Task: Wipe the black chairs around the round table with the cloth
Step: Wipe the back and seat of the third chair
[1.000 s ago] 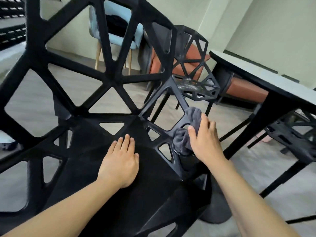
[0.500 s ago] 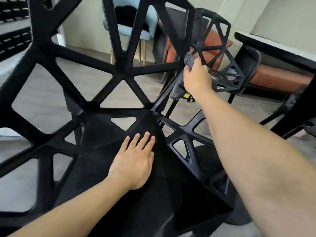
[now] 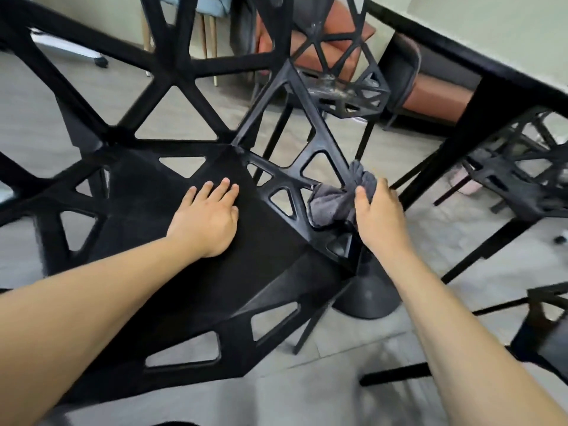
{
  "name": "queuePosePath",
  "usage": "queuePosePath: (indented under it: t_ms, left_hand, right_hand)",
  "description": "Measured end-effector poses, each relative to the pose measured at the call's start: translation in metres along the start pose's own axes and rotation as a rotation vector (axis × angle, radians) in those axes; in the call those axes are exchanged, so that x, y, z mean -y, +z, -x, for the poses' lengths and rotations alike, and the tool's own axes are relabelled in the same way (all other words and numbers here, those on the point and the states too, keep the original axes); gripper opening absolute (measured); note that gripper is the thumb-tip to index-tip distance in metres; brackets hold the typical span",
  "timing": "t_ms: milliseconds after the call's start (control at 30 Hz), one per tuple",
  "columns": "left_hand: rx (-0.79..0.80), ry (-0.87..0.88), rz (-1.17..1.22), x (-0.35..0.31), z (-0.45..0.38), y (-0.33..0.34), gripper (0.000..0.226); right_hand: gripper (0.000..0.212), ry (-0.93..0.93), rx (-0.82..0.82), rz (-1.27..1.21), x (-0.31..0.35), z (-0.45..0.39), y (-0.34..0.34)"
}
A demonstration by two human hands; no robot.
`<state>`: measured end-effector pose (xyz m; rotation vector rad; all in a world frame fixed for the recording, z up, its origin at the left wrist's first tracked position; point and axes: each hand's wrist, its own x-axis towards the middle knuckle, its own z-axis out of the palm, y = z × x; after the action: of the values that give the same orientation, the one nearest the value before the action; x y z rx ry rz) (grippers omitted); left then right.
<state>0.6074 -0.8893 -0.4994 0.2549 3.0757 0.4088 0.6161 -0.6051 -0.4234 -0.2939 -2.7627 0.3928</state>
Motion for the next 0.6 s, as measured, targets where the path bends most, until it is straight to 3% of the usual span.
queuePosePath:
  t_ms: [67, 133, 200, 233, 333, 467, 533, 600]
  left_hand:
    - [-0.020, -0.013, 0.041, -0.002, -0.001, -0.003, 0.055]
    - [-0.105, -0.071, 0.089, -0.002, 0.003, -0.007, 0.050]
    - [-0.175, -0.153, 0.047, -0.005, 0.010, -0.012, 0.042]
    - [-0.180, -0.176, 0.016, -0.007, 0.013, -0.016, 0.038]
    - [-0.143, -0.157, 0.033, -0.001, 0.019, -0.029, 0.033]
    - [0.002, -0.146, -0.085, 0.046, 0.039, -0.050, 0.041]
    - [0.093, -0.099, -0.141, 0.070, 0.053, -0.054, 0.051]
    - [0.107, -0.070, -0.106, 0.085, 0.062, -0.050, 0.058]
  right_hand:
    - [0.040, -0.007, 0.018, 0.198, 0.005, 0.003, -0.011]
    - [0.036, -0.132, -0.142, 0.373, 0.016, 0.006, -0.025]
    - [0.033, -0.263, -0.332, 0.267, 0.029, 0.021, -0.029]
    - [0.033, -0.308, -0.319, 0.123, 0.038, 0.031, -0.024]
    - [0.043, -0.358, 0.017, -0.162, 0.068, 0.051, 0.017]
    - [0.034, -0.399, 0.111, -0.035, 0.115, 0.045, 0.065]
    - [0.036, -0.431, 0.242, -0.109, 0.154, 0.060, 0.072]
    - [0.038, -0.578, 0.354, -0.177, 0.192, 0.095, 0.076]
